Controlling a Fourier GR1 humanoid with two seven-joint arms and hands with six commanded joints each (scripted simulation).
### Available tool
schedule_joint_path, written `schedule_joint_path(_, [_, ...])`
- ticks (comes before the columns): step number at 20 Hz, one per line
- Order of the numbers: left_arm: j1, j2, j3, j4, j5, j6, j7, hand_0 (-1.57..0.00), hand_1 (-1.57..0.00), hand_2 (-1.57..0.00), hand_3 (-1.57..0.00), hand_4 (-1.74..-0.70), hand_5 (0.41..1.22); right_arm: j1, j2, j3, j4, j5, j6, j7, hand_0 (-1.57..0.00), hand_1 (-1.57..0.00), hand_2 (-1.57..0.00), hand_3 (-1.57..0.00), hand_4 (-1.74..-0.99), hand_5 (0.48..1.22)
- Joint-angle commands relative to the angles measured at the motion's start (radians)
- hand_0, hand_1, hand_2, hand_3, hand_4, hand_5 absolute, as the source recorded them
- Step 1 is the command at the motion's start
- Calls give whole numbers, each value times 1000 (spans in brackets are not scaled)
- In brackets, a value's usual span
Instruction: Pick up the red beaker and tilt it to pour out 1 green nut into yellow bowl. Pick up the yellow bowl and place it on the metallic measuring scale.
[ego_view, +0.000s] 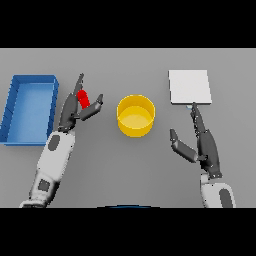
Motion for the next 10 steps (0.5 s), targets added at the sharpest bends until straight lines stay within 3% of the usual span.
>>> schedule_joint_path(1, [-20,-4,4,22,-1,7,6,1,1,1,1,-1262,680,1,-5,-7,2,-5,1,-2,1,1,1,1,-1262,691])
schedule_joint_path(4, [-58,1,34,81,8,26,-50,1,-24,-41,1,-1297,715,16,-6,4,-15,11,-3,-10,1,1,1,1,-1259,691])
schedule_joint_path(5, [-66,-9,39,101,8,39,-70,-93,-141,-150,-47,-1324,741,19,-8,-3,-16,11,-9,-6,1,1,1,1,-1255,691])
schedule_joint_path(6, [-79,-13,55,118,16,55,-76,-322,-364,-358,-218,-1355,770,21,-8,0,-10,16,-10,-12,1,1,1,1,-1252,690])
schedule_joint_path(8, [-86,-24,60,139,14,68,-103,-772,-799,-794,-584,-1480,933,13,-2,6,-1,28,-16,-10,1,1,1,1,-1245,692])
schedule_joint_path(10, [-101,-28,69,170,10,62,-163,-1060,-1077,-1074,-891,-1569,1036,-5,-2,5,-13,23,-14,10,1,1,1,1,-1240,693])
